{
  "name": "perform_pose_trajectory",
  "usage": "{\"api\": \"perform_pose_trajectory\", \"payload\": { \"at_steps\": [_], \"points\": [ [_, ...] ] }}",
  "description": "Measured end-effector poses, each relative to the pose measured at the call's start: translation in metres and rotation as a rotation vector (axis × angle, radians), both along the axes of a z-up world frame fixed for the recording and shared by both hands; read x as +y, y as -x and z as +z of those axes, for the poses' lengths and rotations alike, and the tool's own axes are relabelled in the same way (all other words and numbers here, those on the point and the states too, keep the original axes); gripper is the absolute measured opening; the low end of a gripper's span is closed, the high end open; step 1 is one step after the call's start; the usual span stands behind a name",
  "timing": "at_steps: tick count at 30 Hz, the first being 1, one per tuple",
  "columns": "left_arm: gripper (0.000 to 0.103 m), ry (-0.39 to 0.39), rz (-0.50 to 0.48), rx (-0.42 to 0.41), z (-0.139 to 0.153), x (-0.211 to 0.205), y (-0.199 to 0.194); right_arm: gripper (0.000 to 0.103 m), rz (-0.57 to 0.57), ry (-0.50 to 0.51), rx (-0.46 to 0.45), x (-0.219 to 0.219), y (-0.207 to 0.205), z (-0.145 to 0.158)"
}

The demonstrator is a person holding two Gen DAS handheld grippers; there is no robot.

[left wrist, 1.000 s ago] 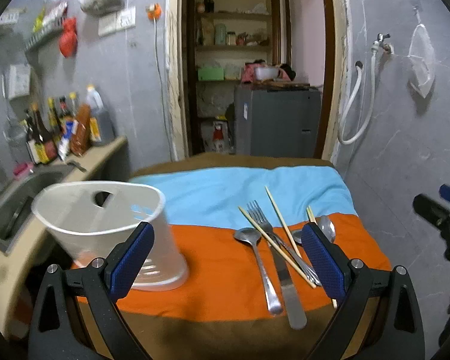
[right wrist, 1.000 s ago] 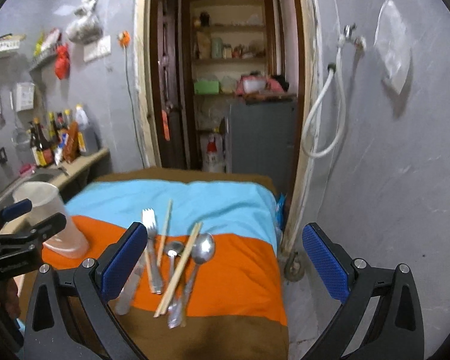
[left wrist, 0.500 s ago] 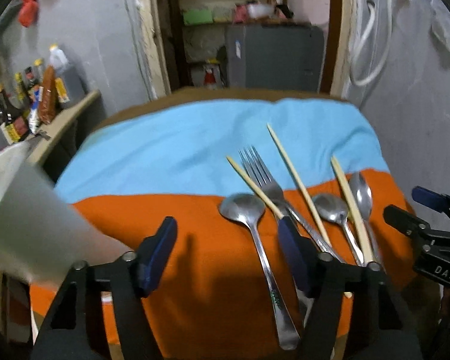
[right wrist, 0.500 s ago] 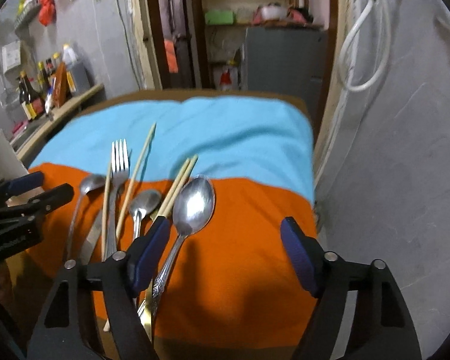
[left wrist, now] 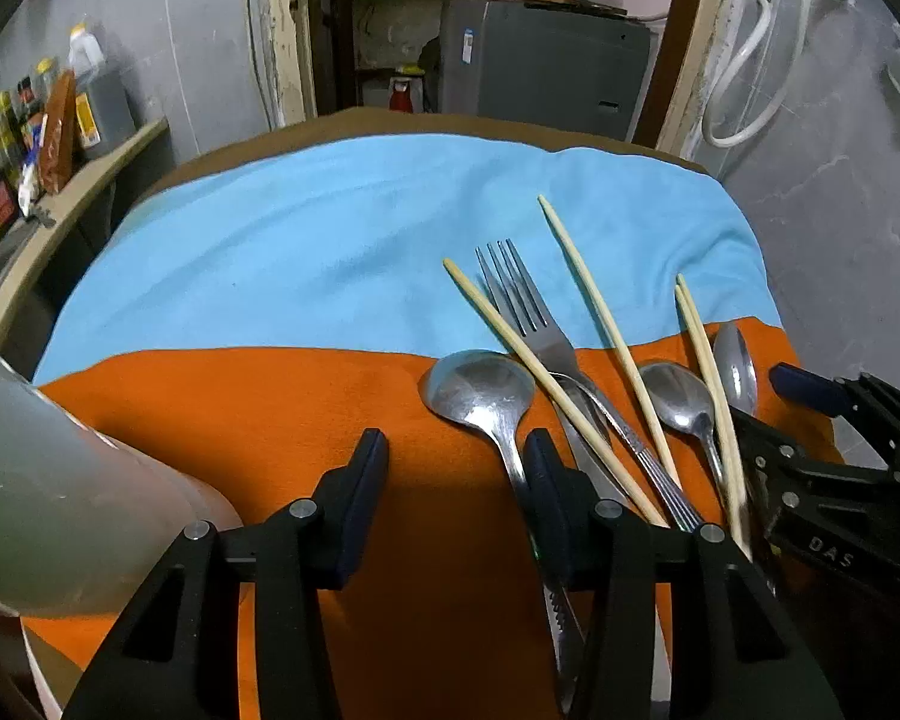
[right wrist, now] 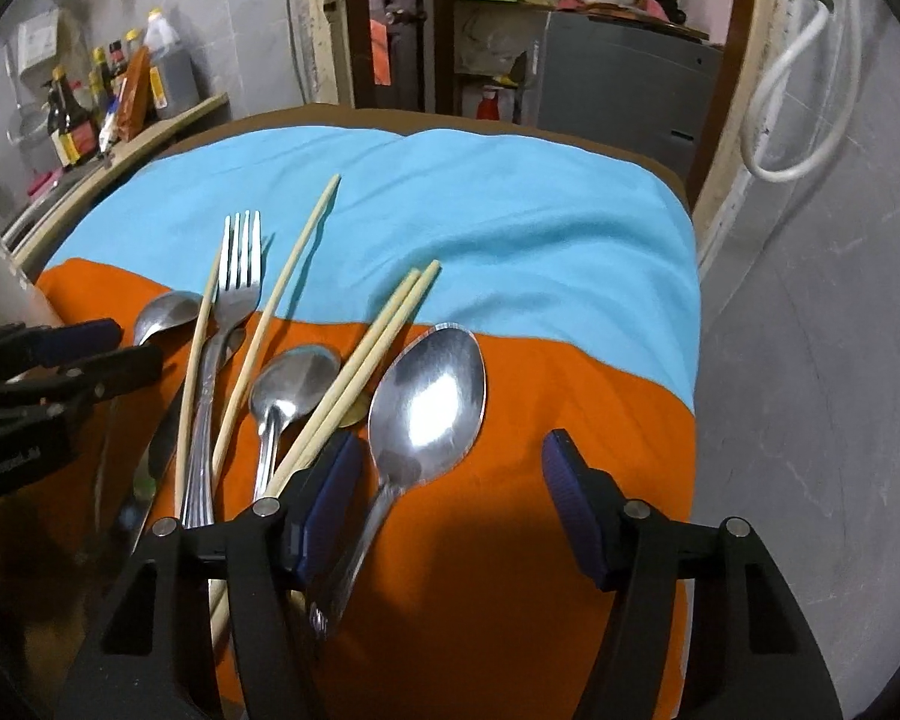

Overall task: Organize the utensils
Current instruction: 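Close the right gripper on a steel spoon while the left gripper grasps the steel knife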

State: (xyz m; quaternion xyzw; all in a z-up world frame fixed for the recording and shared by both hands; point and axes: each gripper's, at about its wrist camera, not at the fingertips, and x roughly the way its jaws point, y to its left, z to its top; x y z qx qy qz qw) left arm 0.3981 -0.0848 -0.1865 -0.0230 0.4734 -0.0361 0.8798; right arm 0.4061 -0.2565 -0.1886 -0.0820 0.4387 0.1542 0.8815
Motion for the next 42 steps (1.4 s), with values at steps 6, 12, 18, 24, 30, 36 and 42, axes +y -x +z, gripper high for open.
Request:
{"api": "perform_pose_trajectory", "payload": {
  "at_steps": [6,12,18,24,30,36,42],
  "points": [
    [0.041,0.004,0.006,0.023,0.0,-0.001,-0.008,0.062,0.009,-0.002,0.009,0.003,-0.012,0.0],
    [0.036,-0.047,-0.001,0.044,0.002,-0.007,-0.017,0.069,-0.028,-0.004,0.033,0.012,-0.023,0.0],
    [0.017,0.024,0.028,0.058,0.004,0.003,-0.021,0.048,-0.041,-0.013,0.036,0.017,-0.022,0.002],
    [0.0,0.106,0.054,0.076,0.01,0.012,-0.013,0.036,-0.044,-0.098,0.045,0.005,-0.02,0.004],
    [0.0,0.151,0.053,0.062,0.015,0.013,0.003,0.036,-0.052,-0.25,-0.001,-0.024,0.001,0.012],
    [0.0,0.203,0.033,0.026,0.019,0.011,0.024,0.036,-0.02,-0.267,-0.113,-0.026,0.033,0.026],
    [0.0,0.255,0.016,-0.028,0.03,0.009,0.044,0.036,0.003,-0.304,-0.168,-0.024,0.051,0.037]
  ]
}}
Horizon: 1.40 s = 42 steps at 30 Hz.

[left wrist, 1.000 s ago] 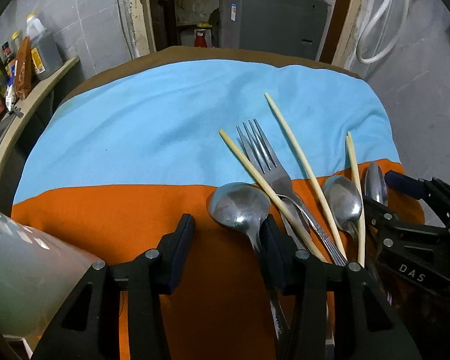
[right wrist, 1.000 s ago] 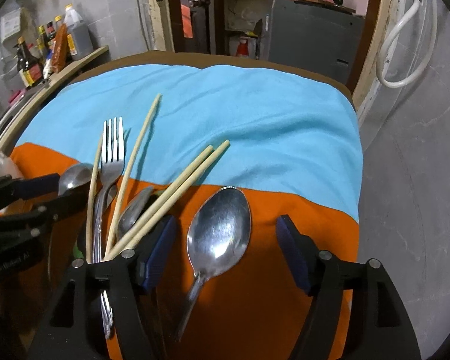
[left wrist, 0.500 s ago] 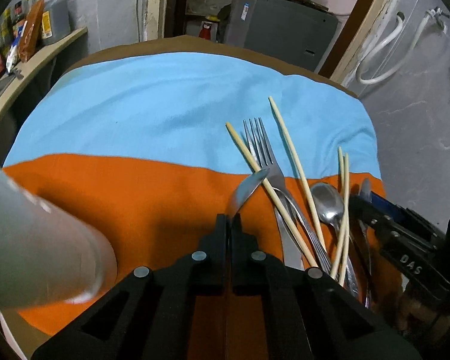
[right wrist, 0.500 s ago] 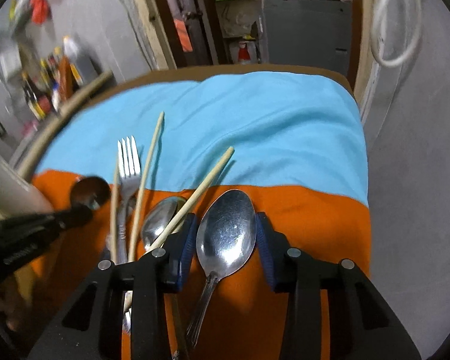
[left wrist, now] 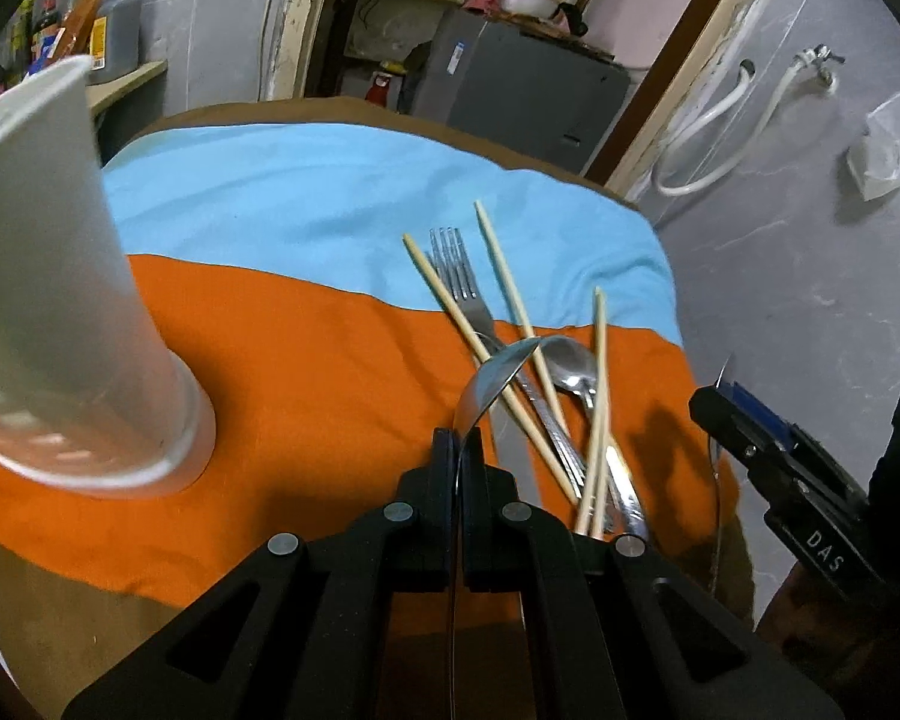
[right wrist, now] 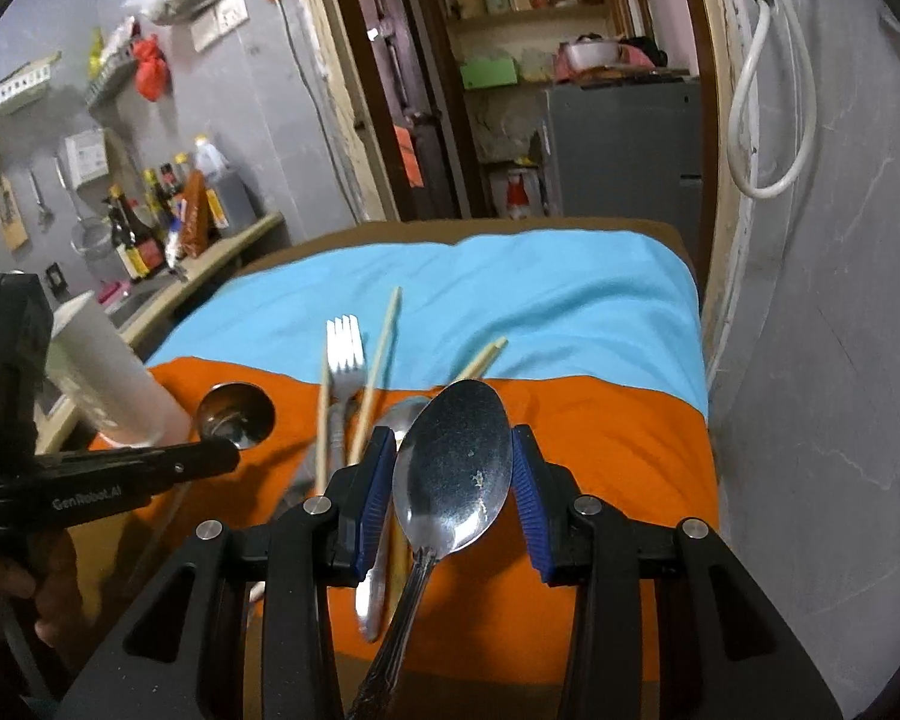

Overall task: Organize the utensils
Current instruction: 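Close the right gripper on a steel spoon while the left gripper grasps the steel knife, then lift the spoon and knife with both grippers toward the white caddy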

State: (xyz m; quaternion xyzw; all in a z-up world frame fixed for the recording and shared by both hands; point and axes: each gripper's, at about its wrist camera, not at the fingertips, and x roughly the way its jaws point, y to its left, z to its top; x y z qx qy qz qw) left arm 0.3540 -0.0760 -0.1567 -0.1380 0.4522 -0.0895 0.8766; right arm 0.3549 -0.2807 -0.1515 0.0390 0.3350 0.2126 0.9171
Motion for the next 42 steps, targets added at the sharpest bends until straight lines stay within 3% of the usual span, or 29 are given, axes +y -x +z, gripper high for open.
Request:
{"api": "perform_pose_trajectory", "payload": {
  "at_steps": [7,18,23,30,35,42],
  "points": [
    [0.0,0.091,0.021,-0.095,0.018,0.007,0.015,0.036,0.025,-0.025,-0.098,0.006,0.021,0.016],
    [0.0,0.129,0.094,-0.264,0.08,0.032,0.047,0.036,0.094,-0.054,-0.261,0.04,0.042,0.062],
    [0.0,0.158,0.158,-0.37,0.119,0.064,0.055,0.036,0.128,-0.091,-0.361,0.063,0.042,0.098],
    [0.0,0.171,0.272,-0.514,0.166,0.147,0.056,0.036,0.171,-0.224,-0.504,0.117,0.026,0.146],
    [0.0,0.184,0.364,-0.591,0.169,0.209,0.053,0.036,0.173,-0.301,-0.581,0.159,0.017,0.163],
    [0.0,0.283,0.447,-0.655,0.142,0.274,0.039,0.036,0.14,-0.263,-0.689,0.206,0.014,0.149]
  ]
}}
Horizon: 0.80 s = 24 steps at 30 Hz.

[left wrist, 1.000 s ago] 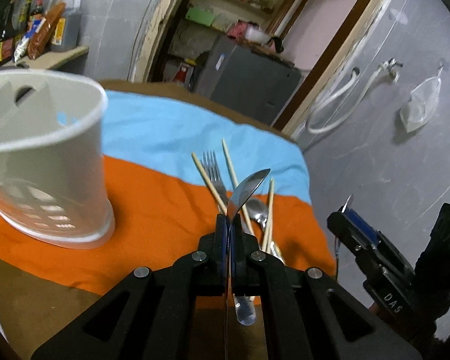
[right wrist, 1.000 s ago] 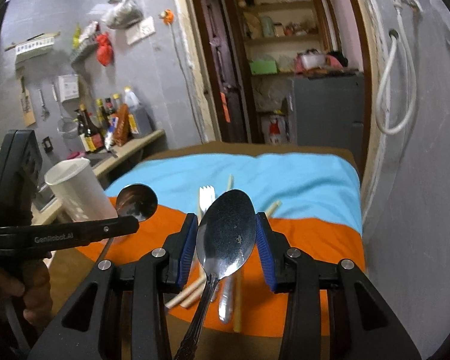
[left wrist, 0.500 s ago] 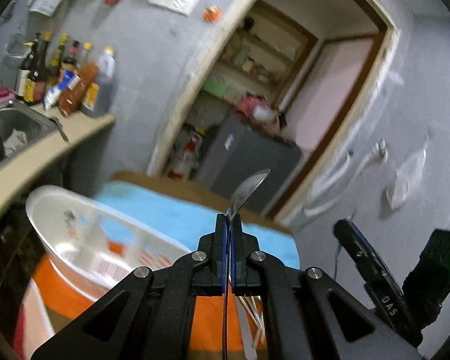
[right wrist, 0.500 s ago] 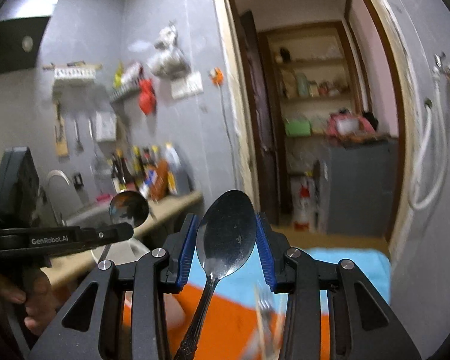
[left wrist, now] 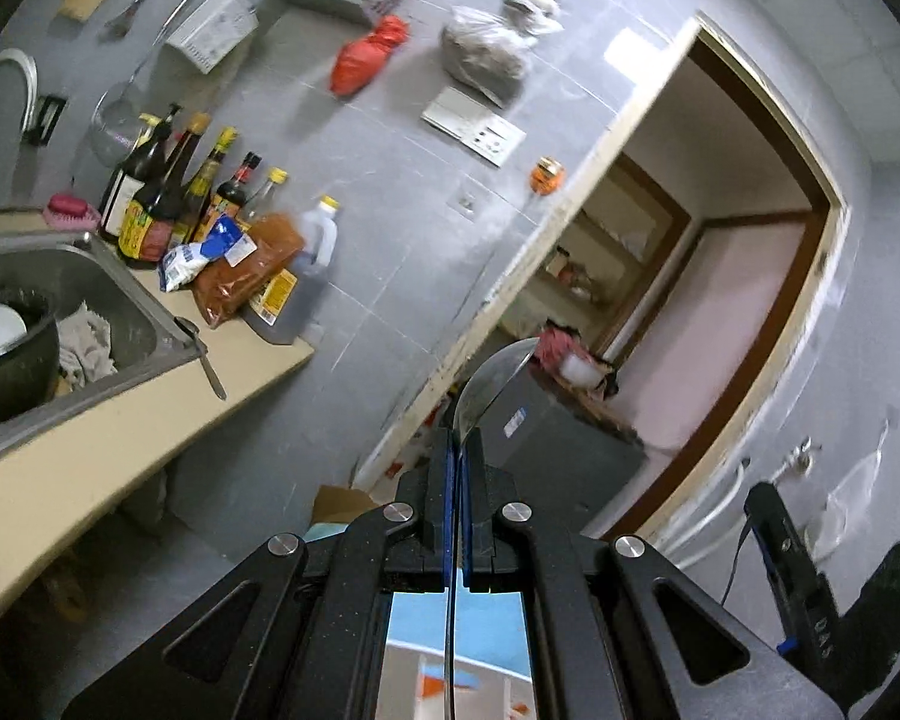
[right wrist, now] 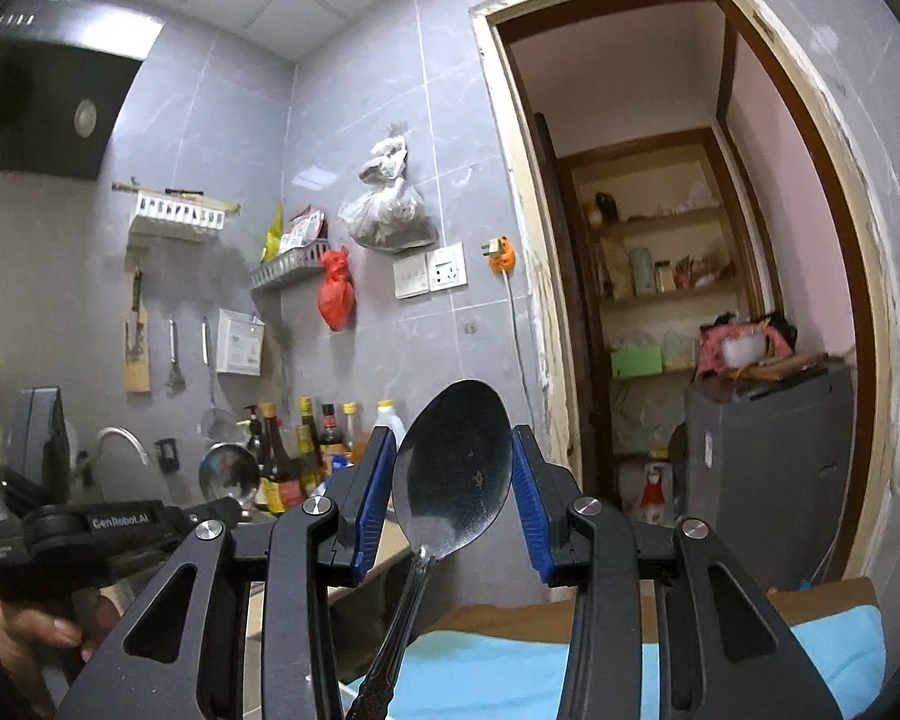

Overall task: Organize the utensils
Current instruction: 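Lift the spoon and knife with both grippers toward the white caddy, then lower both utensils into the white caddy and open both grippers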

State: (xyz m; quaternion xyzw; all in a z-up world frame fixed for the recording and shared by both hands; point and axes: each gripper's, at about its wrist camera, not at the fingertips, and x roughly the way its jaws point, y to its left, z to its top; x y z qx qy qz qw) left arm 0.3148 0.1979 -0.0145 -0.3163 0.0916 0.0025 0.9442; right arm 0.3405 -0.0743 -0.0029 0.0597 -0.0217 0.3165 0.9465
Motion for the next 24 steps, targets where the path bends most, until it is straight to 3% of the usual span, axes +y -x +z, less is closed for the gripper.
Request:
{"api": "perform_pose_trajectory", "payload": {
  "at_steps": [7,18,24],
  "points": [
    [0.0,0.033,-0.002,-0.046,-0.025,0.005,-0.004,0.036,-0.039,0.048,-0.035,0.02,-0.004,-0.036],
    [0.0,-0.127,0.005,-0.015,-0.062,-0.027,0.003,0.037,-0.054,0.168,-0.069,0.036,0.01,-0.079],
    [0.0,-0.193,-0.004,-0.006,-0.064,-0.037,0.013,0.038,-0.044,0.196,-0.064,0.042,0.014,-0.087]
  ]
}}
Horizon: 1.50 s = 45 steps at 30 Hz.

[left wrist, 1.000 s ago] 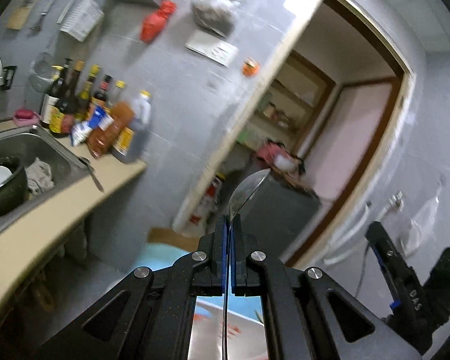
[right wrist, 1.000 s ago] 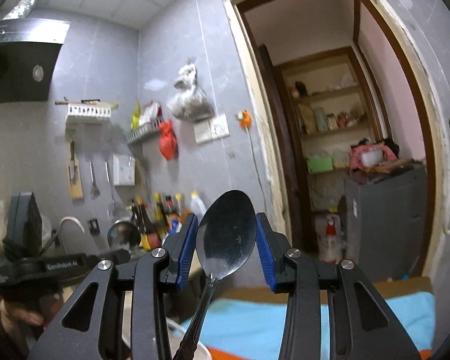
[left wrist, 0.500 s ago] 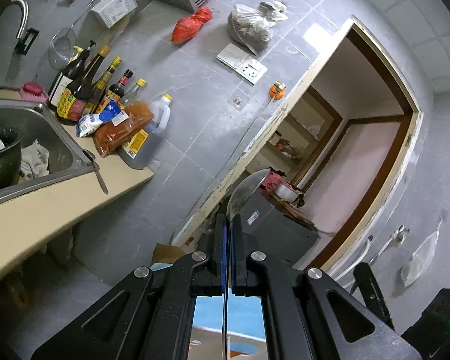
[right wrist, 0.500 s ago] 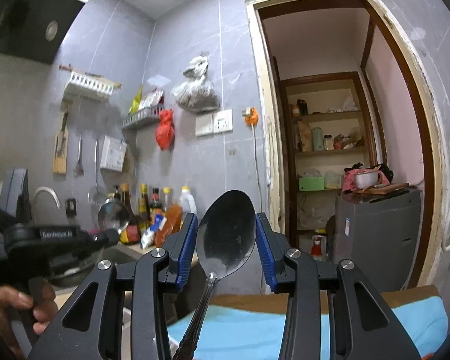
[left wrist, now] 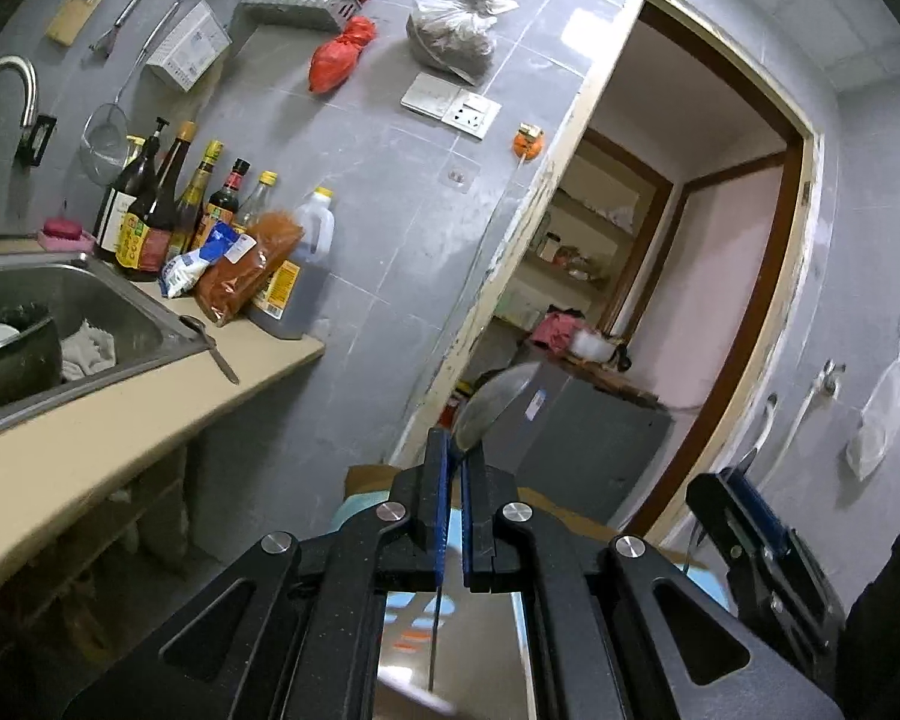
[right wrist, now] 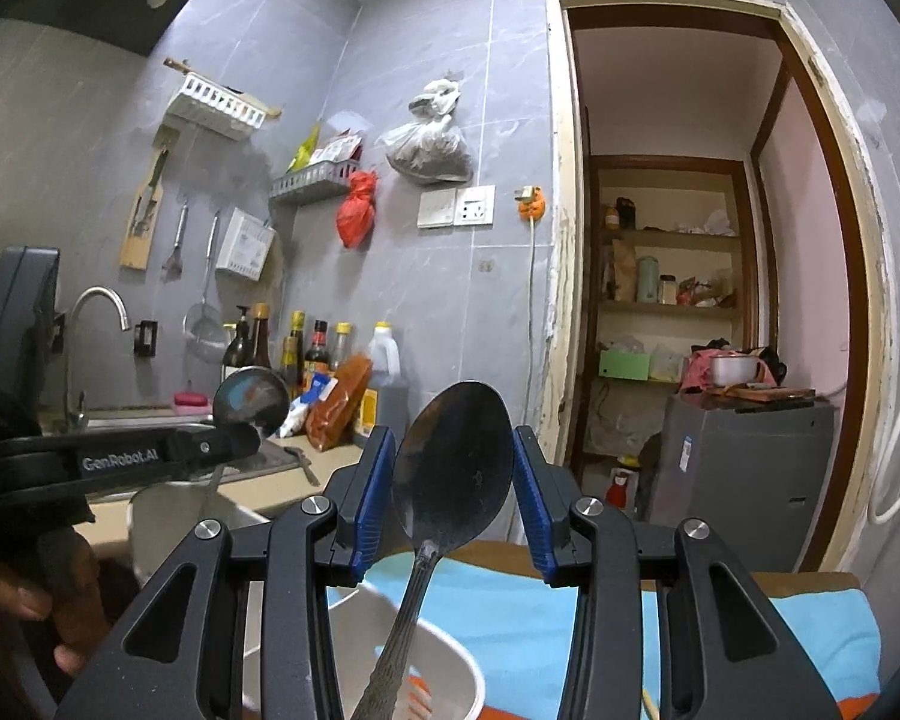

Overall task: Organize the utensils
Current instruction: 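Lower both utensils into the white caddy and open both grippers, then move both tools back over the remaining utensils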

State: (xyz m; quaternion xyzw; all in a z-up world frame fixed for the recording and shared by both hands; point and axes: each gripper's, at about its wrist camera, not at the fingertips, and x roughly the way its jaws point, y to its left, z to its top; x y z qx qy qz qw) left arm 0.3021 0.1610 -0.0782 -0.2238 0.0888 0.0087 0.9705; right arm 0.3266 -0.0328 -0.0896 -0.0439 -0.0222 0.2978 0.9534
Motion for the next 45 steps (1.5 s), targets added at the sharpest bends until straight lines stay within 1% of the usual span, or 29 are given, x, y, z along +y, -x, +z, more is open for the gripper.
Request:
{"api": "perform_pose_trajectory", "payload": {
  "at_steps": [3,4,6,8,9,11,12,13,14,15,17,18,20,22,27,31,35,41,43,45],
  "points": [
    [0.003,-0.009,-0.024,0.026,-0.002,-0.001,0.005,0.04,0.004,-0.002,0.02,-0.003,0.001,0.0],
    [0.006,-0.014,-0.034,0.03,-0.002,-0.001,0.007,0.046,0.011,-0.003,0.025,-0.004,0.001,0.0],
    [0.014,-0.02,-0.045,0.046,0.0,-0.001,0.009,0.049,0.018,-0.004,0.038,-0.006,0.003,0.001],
    [0.029,-0.014,-0.055,0.067,0.002,-0.001,0.012,0.053,0.025,-0.008,0.054,-0.007,0.005,0.002],
    [0.032,-0.007,-0.059,0.07,0.003,-0.001,0.014,0.054,0.031,-0.016,0.067,-0.009,0.006,0.005],
    [0.046,-0.003,-0.048,0.069,0.009,-0.002,0.019,0.059,0.034,-0.041,0.087,-0.015,0.008,0.01],
    [0.048,-0.005,-0.047,0.067,0.012,-0.003,0.021,0.061,0.032,-0.053,0.096,-0.018,0.009,0.013],
    [0.052,-0.01,-0.049,0.069,0.016,-0.004,0.022,0.067,0.027,-0.069,0.108,-0.023,0.01,0.017],
    [0.057,-0.019,-0.046,0.073,0.021,-0.007,0.023,0.072,0.021,-0.082,0.119,-0.028,0.01,0.021],
    [0.06,-0.035,-0.041,0.079,0.028,-0.011,0.023,0.075,0.009,-0.098,0.13,-0.035,0.011,0.026],
    [0.074,-0.066,-0.033,0.08,0.04,-0.022,0.024,0.082,-0.017,-0.118,0.149,-0.048,0.012,0.034],
    [0.077,-0.076,-0.028,0.077,0.045,-0.027,0.024,0.085,-0.03,-0.127,0.159,-0.055,0.013,0.038],
    [0.093,-0.104,-0.006,0.069,0.056,-0.042,0.025,0.095,-0.071,-0.147,0.174,-0.074,0.015,0.047],
    [0.098,-0.136,0.013,0.061,0.065,-0.057,0.026,0.103,-0.111,-0.16,0.183,-0.093,0.019,0.055],
    [0.099,-0.224,-0.003,0.053,0.076,-0.107,0.027,0.103,-0.201,-0.157,0.205,-0.141,0.027,0.066],
    [0.099,-0.271,-0.069,0.05,0.072,-0.149,0.03,0.103,-0.271,-0.139,0.221,-0.183,0.034,0.067],
    [0.099,-0.314,-0.154,0.087,0.059,-0.192,0.025,0.103,-0.333,-0.108,0.253,-0.219,0.037,0.059],
    [0.099,-0.306,-0.245,0.159,0.029,-0.235,0.012,0.103,-0.416,-0.086,0.313,-0.266,0.036,0.035],
    [0.099,-0.296,-0.26,0.197,0.016,-0.245,0.006,0.103,-0.427,-0.083,0.341,-0.278,0.034,0.025],
    [0.099,-0.269,-0.283,0.251,0.001,-0.252,-0.003,0.103,-0.433,-0.081,0.386,-0.288,0.028,0.012]
  ]
}}
